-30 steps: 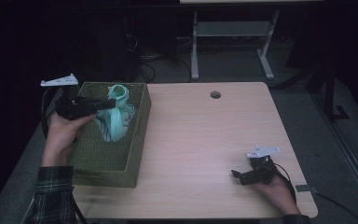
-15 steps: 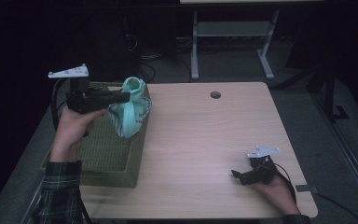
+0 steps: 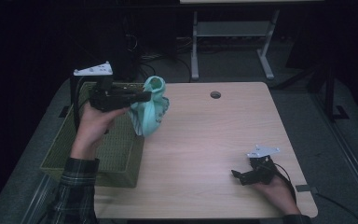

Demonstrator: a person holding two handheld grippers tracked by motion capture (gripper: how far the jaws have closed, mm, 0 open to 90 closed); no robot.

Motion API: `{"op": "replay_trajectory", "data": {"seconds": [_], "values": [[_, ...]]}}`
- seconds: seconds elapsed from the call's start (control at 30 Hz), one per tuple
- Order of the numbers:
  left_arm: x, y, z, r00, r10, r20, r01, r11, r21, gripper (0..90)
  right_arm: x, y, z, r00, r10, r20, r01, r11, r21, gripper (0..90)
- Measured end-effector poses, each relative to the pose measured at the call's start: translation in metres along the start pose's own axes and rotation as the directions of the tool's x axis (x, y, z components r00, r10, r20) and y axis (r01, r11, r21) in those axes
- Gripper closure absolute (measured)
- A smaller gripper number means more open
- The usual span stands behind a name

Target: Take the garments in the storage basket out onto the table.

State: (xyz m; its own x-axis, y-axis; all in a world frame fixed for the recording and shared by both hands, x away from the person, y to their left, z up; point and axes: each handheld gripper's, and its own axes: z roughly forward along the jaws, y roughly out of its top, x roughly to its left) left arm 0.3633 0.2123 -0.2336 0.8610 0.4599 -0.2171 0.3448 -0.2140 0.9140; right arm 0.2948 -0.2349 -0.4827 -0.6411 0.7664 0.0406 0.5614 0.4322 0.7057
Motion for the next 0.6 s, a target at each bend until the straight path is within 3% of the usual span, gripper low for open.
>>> {"op": "replay_trajectory", "data": {"seconds": [0.6], "values": [[-0.034,-0.009,0.079,0.9930,0.052,0.106,-0.056,0.9976,0.040,78.2,0.000,0.000,0.000,1.0000,0.004,-0.001,-0.004,1.000,-0.001,3.1]]}}
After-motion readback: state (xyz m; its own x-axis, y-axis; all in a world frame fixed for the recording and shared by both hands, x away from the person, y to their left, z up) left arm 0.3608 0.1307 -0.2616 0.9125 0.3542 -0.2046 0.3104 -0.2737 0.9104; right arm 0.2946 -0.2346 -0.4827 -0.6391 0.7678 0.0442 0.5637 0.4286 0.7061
